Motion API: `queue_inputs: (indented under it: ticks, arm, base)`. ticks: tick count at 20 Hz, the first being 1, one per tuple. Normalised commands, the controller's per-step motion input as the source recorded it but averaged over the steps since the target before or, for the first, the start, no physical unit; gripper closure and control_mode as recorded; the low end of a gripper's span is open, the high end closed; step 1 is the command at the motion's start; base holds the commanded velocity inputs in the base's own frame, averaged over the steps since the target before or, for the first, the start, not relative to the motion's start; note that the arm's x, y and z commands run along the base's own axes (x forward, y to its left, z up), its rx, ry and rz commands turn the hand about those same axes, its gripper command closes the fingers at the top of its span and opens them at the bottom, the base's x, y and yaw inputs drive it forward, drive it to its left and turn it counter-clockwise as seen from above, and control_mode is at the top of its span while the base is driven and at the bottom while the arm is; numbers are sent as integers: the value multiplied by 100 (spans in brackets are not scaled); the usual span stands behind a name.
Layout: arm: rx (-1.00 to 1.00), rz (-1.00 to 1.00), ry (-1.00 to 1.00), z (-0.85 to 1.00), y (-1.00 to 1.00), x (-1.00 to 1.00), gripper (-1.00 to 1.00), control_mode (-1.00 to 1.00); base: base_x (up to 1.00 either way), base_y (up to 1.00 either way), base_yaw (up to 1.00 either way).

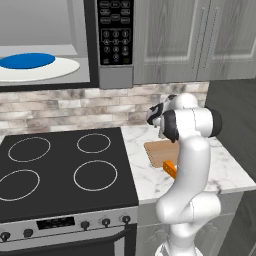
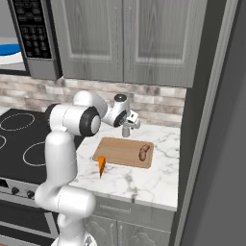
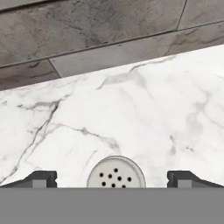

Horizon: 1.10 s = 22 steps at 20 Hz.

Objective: Retrieve the reheated potato from the microwave, then place the potato, cheese, and condiment on the cutting board.

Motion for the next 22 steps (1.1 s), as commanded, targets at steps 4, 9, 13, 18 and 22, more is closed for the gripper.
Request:
queue_inputs:
  ticks: [4, 9, 13, 18, 22]
  arm:
    - [0, 0, 0, -2, -8, -3, -100, -100]
    - [0, 0, 2, -9, 0, -1, 100, -100]
    - [0, 0, 1, -12, 0, 7, 100, -100]
    - [0, 0, 0, -10, -2, 4, 100, -100]
    - [0, 0, 0, -3, -2, -18, 100, -100]
  base:
    - [0, 0, 0]
    - [0, 0, 0]
    - [0, 0, 0]
    - [0, 0, 0]
    - [0, 0, 0]
